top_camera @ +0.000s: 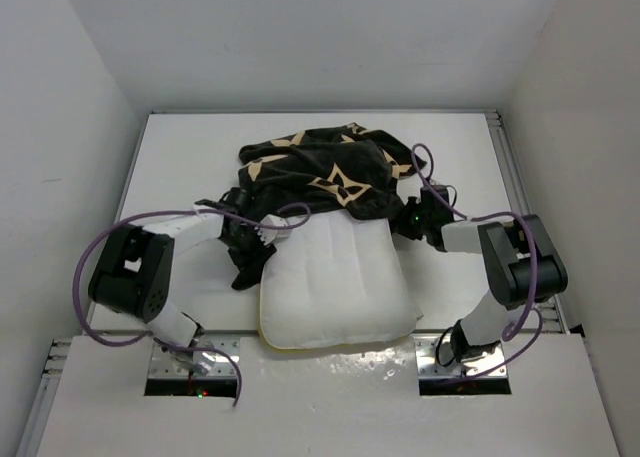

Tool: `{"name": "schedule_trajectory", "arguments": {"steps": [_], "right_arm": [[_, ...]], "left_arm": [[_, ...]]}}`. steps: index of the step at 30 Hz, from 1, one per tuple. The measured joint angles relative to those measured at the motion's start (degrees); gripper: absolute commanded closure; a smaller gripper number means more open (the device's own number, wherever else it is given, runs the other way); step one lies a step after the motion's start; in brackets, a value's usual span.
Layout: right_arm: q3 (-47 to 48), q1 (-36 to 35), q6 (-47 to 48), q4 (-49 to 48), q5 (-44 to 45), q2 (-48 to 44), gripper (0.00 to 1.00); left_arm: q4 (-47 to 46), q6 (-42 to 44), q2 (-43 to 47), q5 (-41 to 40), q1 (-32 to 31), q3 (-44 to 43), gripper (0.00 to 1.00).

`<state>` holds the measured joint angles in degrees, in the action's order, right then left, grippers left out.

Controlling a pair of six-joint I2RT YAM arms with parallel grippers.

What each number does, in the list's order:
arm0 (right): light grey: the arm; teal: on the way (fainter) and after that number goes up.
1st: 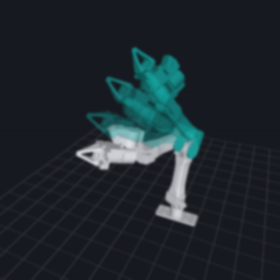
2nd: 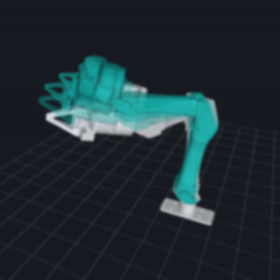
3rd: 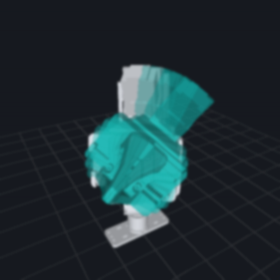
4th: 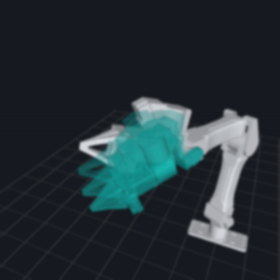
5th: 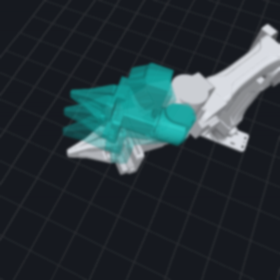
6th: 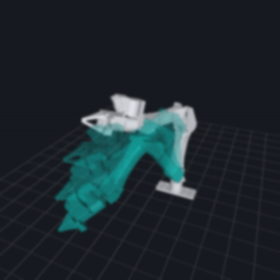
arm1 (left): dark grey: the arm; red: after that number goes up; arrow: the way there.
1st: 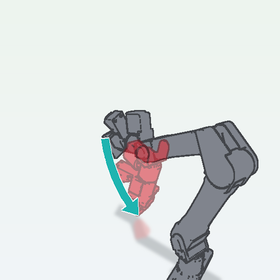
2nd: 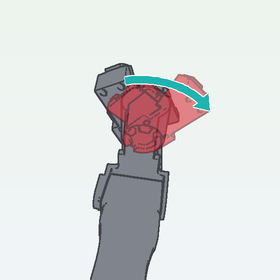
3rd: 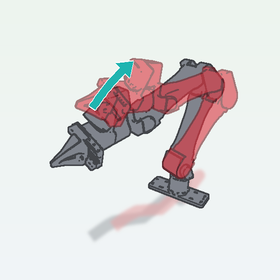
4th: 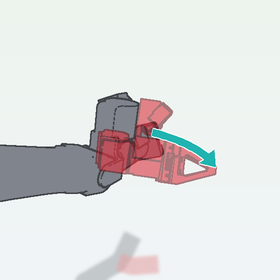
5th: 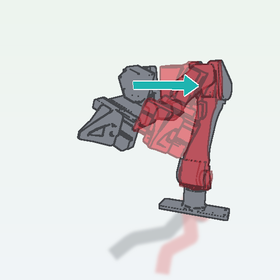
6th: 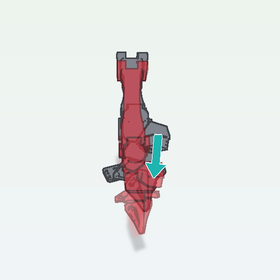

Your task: Put the pillow into the pillowcase

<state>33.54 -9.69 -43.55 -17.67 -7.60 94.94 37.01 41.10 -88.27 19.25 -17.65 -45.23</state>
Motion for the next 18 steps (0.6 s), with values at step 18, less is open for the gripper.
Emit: {"name": "schedule_trajectory", "arguments": {"steps": [18], "right_arm": [[26.1,9.3,-33.9,4.7,-34.4,-8.6,1.00]], "left_arm": [[36.5,17.5,-13.5,27.8,13.0,-55.0,1.00]]}}
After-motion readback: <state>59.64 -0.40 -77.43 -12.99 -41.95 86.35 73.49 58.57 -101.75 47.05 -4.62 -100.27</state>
